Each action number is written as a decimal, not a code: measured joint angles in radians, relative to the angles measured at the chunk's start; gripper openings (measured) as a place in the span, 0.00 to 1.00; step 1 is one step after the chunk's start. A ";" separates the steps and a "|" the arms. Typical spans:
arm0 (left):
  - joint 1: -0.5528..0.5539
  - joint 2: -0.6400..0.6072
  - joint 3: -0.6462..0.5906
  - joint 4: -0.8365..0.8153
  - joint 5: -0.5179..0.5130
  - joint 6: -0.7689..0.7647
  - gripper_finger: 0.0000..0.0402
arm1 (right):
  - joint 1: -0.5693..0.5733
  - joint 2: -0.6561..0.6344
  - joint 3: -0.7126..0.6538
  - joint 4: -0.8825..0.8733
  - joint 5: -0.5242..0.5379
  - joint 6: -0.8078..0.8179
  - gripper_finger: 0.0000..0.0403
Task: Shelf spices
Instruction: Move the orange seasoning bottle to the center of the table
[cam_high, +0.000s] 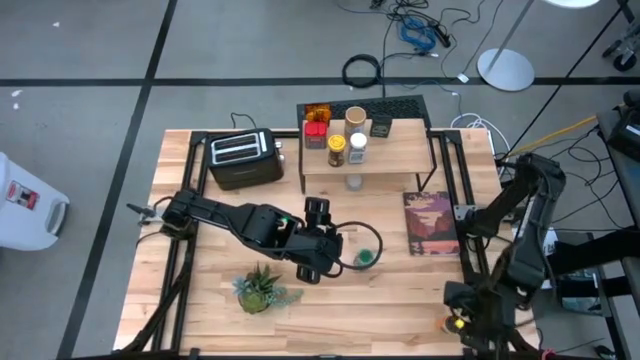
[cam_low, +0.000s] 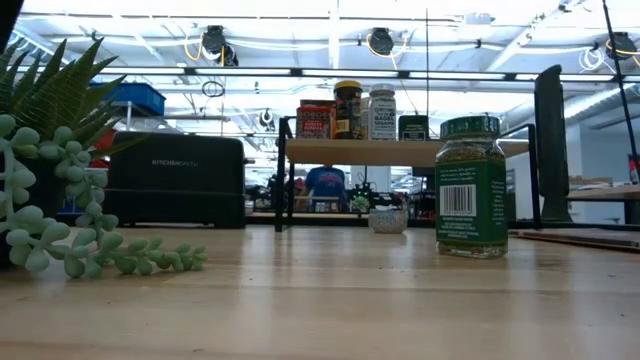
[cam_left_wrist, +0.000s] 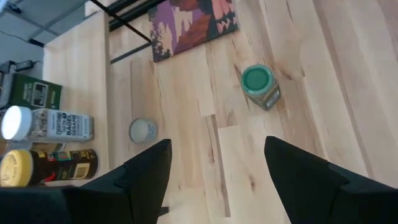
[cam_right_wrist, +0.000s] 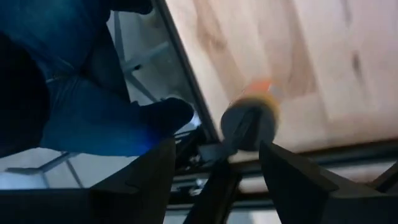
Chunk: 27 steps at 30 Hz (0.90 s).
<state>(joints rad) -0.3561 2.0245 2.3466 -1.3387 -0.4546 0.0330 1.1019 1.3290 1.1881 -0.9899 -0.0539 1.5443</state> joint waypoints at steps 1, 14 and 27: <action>0.000 0.005 0.000 -0.001 0.003 0.000 0.67 | 0.021 0.010 0.000 0.006 0.002 0.034 0.55; 0.002 0.032 0.000 0.002 0.013 0.008 0.67 | 0.163 0.177 0.000 0.070 0.001 0.181 0.55; 0.002 0.031 0.000 0.012 0.013 0.006 0.67 | 0.214 0.303 0.001 0.062 0.054 0.232 0.55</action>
<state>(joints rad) -0.3538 2.0560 2.3466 -1.3272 -0.4419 0.0395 1.3162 1.6319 1.1889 -0.9284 0.0002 1.7763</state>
